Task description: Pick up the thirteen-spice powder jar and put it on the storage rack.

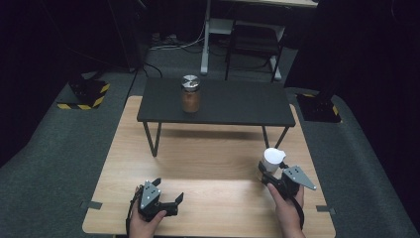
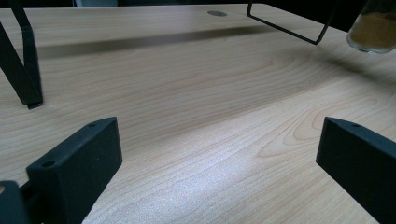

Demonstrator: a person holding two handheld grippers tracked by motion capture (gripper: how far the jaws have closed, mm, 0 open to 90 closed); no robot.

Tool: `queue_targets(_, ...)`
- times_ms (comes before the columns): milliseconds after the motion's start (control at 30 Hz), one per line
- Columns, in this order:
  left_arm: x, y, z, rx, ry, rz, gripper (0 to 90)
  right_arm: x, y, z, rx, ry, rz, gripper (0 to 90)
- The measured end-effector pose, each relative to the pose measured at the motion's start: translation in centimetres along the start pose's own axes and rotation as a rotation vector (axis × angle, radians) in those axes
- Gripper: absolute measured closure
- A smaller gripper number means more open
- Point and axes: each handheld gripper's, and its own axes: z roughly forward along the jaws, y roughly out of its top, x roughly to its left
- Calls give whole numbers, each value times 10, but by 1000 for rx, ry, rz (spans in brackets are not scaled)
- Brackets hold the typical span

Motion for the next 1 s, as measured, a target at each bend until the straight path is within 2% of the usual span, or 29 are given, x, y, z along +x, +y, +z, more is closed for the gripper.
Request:
queue_targets(267, 0, 0, 0, 1, 0, -3, 5, 12, 10, -11, -25, 33, -8, 307)
queue_targets(533, -4, 5, 2, 27, 12, 21, 5, 22, 23, -20, -42, 63, -20, 307)
queue_targets(733, -5, 10, 4, 63, 24, 10, 5, 30, 36, -25, -57, 80, -22, 307)
queue_targets(1000, -4, 11, 4, 67, 19, 5, 5, 37, 55, -28, -68, 91, -32, 307)
